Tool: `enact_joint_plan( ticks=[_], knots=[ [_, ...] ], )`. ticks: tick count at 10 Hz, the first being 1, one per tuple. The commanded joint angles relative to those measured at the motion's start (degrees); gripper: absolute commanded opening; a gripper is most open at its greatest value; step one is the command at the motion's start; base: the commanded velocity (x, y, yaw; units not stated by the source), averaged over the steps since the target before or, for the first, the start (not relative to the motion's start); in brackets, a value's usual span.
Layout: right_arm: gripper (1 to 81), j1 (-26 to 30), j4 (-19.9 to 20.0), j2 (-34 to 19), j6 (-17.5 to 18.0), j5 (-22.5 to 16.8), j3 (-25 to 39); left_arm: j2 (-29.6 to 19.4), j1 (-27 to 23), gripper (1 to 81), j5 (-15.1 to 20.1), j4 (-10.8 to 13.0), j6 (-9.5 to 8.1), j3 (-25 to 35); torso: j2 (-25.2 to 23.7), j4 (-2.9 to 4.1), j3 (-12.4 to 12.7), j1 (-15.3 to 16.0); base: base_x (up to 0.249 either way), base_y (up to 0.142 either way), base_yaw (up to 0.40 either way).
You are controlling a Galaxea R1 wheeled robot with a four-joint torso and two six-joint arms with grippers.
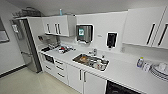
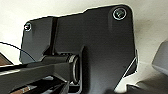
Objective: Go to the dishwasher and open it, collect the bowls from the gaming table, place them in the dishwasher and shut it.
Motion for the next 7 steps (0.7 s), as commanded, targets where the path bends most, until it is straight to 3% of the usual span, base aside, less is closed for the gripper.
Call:
enact_joint_plan(
  ticks=[1, 3, 7],
  knots=[
    [81.1, 3.4, 18.5, 0.1, -18.6, -0.6, 1.7, -0.7, -2.2, 81.1, 2.9, 0.4, 0.22, 0.1, 0.0, 0.00, 0.0, 0.0, 0.000, 0.000, 0.303],
    [81.1, 3.6, 23.8, -0.1, -23.5, -0.6, 2.0, -0.7, -2.2, 81.1, 2.8, 0.4, 0.22, 0.1, 0.0, 0.00, 0.0, 0.0, 0.000, 0.000, 0.301],
    [81.1, 4.1, 24.8, 0.0, -23.8, -0.5, 1.4, -0.8, -2.2, 81.1, 2.0, 0.4, 0.22, 0.7, 0.0, 0.00, 0.0, 0.0, 0.000, 0.000, 0.300]
  ],
)
